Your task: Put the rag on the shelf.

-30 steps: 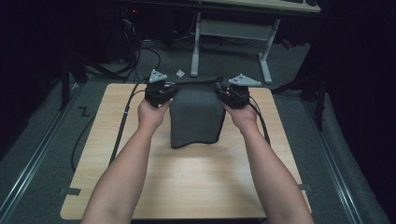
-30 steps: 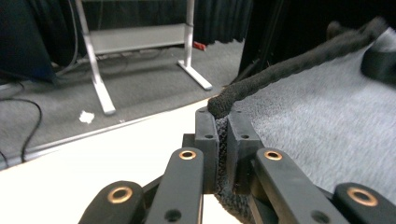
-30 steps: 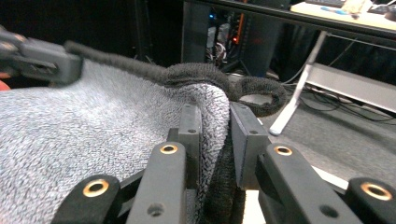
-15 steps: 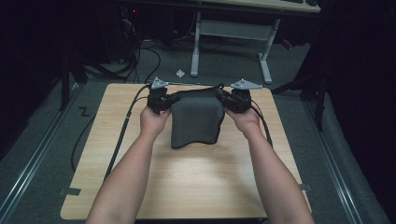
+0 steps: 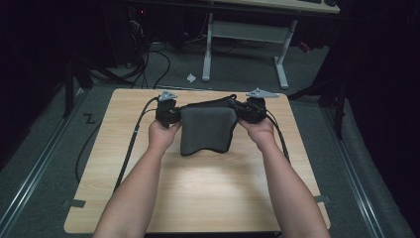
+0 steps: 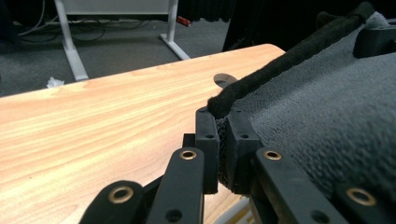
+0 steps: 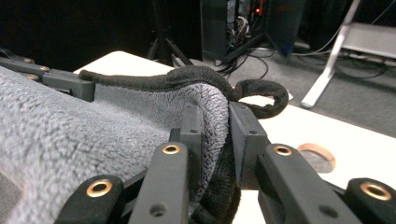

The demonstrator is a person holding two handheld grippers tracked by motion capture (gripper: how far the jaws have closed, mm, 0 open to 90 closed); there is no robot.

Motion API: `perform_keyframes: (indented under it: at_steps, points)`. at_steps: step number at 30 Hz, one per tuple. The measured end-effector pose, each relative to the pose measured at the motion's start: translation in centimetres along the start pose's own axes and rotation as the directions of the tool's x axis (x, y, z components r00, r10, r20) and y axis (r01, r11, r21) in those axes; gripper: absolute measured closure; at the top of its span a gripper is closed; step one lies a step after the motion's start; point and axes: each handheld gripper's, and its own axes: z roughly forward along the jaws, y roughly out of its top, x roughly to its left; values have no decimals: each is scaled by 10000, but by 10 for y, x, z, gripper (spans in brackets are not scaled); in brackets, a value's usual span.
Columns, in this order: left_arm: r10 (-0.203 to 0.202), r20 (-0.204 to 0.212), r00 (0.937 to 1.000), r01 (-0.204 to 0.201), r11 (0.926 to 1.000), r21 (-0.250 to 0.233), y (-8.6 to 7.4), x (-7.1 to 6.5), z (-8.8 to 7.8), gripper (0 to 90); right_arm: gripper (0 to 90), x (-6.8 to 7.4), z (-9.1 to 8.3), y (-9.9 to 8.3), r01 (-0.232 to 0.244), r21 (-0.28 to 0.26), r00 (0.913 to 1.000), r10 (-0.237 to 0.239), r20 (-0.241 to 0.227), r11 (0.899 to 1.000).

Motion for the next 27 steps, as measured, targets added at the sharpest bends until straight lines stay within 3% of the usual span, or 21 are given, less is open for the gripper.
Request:
perform_keyframes:
  at_steps: [5,20,27]
  points:
    - [-233,138,9996,231,9997,99,-9,3,2,850,775,-5,5,-11,-425,64,9988,427,-233,9991]
    - [-539,426,9976,524,9980,343,-25,7,6,845,767,-8,11,-26,-880,290,9948,894,-497,9957]
    - [-673,584,9960,652,9972,367,-27,8,6,829,687,-12,11,-29,-1191,285,9920,1202,-396,9925]
